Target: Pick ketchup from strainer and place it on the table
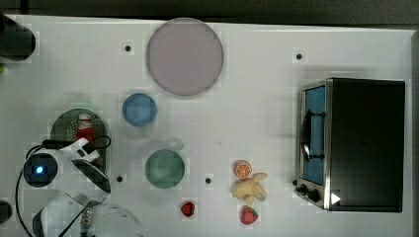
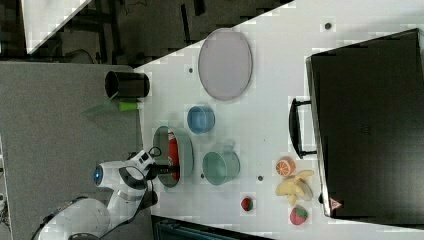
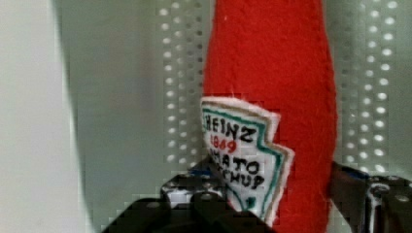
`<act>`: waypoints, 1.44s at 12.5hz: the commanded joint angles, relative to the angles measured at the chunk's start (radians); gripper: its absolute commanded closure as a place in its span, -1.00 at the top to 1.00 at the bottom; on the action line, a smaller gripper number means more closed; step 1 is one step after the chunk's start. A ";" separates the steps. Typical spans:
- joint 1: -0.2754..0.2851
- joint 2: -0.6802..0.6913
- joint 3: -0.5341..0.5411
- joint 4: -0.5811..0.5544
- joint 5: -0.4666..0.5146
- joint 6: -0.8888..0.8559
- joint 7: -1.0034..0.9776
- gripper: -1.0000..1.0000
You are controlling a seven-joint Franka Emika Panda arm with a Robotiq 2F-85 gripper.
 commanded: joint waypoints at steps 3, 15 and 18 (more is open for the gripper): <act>0.004 -0.121 0.027 -0.014 0.018 -0.023 0.040 0.22; -0.149 -0.518 0.031 0.169 0.430 -0.631 -0.313 0.22; -0.184 -0.535 -0.045 0.239 0.429 -0.711 -0.396 0.22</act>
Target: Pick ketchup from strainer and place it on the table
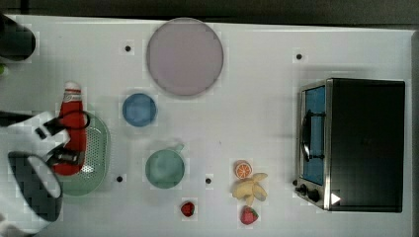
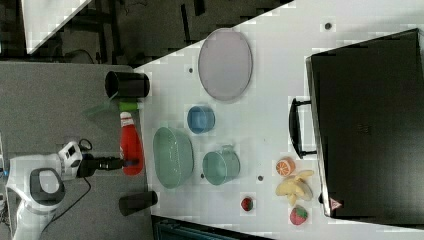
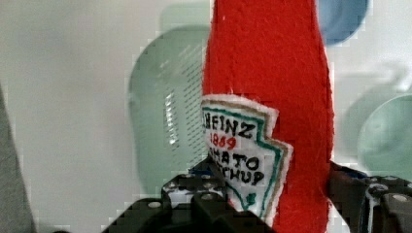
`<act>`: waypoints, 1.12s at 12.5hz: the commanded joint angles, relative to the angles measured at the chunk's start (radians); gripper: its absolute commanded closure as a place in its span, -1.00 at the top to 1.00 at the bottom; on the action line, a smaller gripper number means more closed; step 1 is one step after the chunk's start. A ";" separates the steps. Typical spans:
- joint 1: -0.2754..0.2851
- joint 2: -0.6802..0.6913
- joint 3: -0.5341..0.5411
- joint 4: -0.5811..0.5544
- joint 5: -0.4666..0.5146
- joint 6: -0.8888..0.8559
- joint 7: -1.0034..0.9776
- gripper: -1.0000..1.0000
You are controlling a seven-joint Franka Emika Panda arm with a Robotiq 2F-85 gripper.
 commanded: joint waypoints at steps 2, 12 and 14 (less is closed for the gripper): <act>-0.084 -0.023 -0.125 0.060 0.019 -0.060 -0.138 0.22; -0.143 -0.020 -0.478 0.037 0.015 -0.060 -0.374 0.22; -0.144 -0.020 -0.523 -0.009 0.014 -0.059 -0.374 0.22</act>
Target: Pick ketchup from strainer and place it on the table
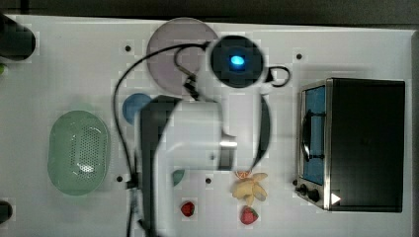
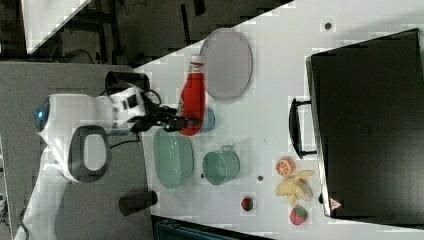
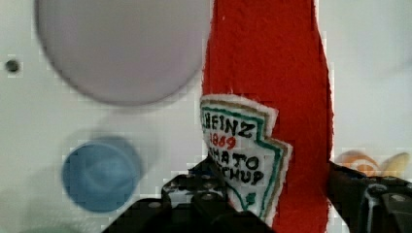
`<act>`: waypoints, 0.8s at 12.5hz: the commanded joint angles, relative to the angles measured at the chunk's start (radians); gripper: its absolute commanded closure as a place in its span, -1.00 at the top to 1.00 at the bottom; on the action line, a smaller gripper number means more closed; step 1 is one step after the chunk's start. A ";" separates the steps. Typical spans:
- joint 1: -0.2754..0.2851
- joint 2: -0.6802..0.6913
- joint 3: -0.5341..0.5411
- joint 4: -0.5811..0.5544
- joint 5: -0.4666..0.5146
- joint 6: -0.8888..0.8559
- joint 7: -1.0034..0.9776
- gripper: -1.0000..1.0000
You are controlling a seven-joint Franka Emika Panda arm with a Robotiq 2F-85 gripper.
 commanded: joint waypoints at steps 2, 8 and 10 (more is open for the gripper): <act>0.006 -0.019 -0.034 -0.102 -0.005 0.002 -0.083 0.22; 0.005 0.046 -0.050 -0.280 -0.040 0.259 -0.083 0.22; 0.005 0.092 -0.054 -0.306 -0.043 0.326 -0.083 0.22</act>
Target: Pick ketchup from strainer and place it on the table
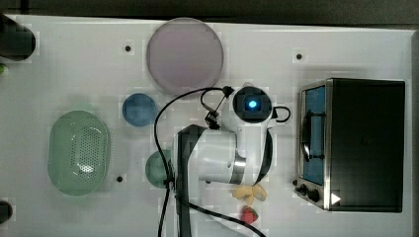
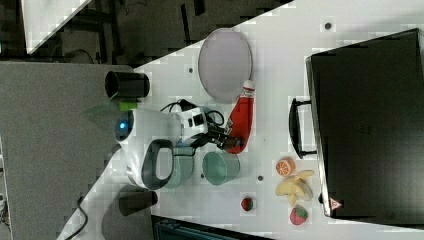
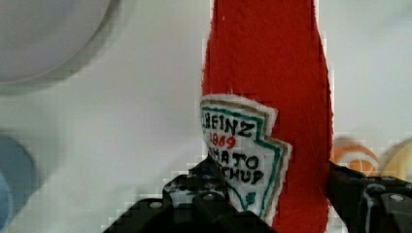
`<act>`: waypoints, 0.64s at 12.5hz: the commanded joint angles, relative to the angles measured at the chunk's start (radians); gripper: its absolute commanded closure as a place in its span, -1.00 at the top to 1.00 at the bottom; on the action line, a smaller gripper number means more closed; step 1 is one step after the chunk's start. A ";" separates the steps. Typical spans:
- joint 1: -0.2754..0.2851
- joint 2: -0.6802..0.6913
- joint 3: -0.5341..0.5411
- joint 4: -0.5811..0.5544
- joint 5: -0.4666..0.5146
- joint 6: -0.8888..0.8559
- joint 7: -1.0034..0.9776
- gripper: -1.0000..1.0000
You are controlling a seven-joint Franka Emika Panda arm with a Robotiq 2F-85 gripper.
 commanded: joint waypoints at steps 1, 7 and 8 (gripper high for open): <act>0.016 0.028 -0.009 -0.015 -0.011 0.059 -0.035 0.22; 0.015 0.025 -0.012 0.002 -0.007 0.059 -0.032 1.00; 0.015 0.000 -0.011 0.019 -0.005 0.043 -0.032 1.00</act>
